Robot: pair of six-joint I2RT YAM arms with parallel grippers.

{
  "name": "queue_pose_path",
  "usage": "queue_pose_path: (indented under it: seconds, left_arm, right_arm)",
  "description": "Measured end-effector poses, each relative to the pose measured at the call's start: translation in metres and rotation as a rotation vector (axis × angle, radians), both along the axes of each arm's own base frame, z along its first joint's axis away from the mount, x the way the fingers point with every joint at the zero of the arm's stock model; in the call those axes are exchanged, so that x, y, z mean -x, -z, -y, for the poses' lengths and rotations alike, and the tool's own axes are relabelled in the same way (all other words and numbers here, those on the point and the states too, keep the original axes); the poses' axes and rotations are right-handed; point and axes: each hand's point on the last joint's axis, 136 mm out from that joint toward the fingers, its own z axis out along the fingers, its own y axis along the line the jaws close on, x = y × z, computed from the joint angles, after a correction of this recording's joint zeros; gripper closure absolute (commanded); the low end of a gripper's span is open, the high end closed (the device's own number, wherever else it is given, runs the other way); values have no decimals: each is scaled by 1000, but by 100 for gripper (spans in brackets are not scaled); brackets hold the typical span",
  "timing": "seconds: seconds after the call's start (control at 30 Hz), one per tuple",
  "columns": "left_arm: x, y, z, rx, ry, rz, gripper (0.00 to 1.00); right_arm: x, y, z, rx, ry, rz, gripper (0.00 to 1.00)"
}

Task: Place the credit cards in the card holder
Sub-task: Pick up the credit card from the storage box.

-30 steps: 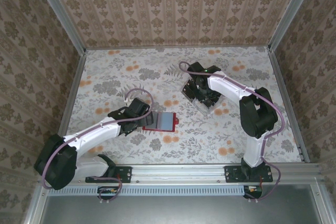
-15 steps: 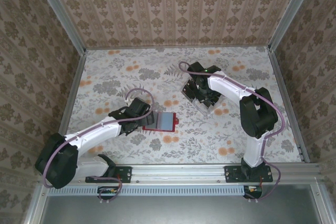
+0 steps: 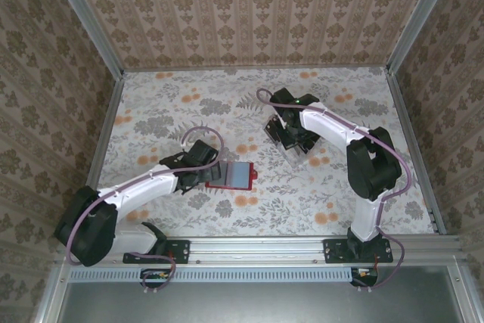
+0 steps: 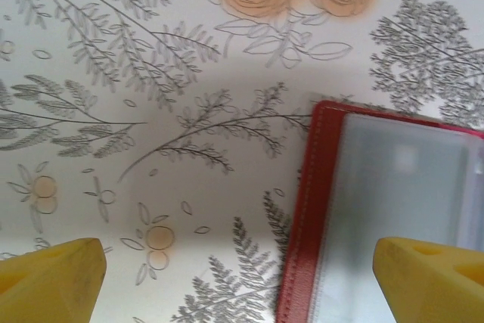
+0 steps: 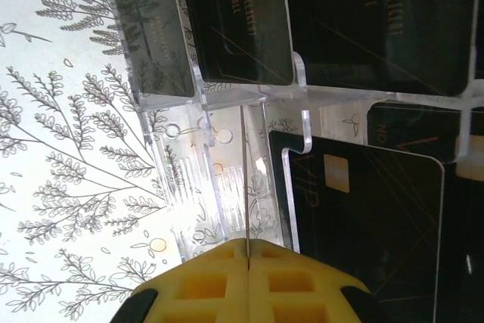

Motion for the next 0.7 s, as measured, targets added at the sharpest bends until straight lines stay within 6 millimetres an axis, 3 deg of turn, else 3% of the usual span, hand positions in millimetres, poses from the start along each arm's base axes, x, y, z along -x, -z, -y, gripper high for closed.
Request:
queue_pose_path:
  seconds: [0.2,0.37,0.57,0.7]
  left_arm:
    - [4,2,-20,-65,-60,-18,0]
    - [7,5,-30,-101,-96,-32,0]
    - [9,11,-34,-122,-117,-50,0]
    - [10,16,-34,-128,-121,-62,0]
  right_arm:
    - [0,-23,-9,-56,-10,44,100]
    - [2,-58,-23,-158,-16,109,100]
    - [14,-89,-56,-355,-22,153,100]
    - [27,-92,-78,-461,-26,139,100]
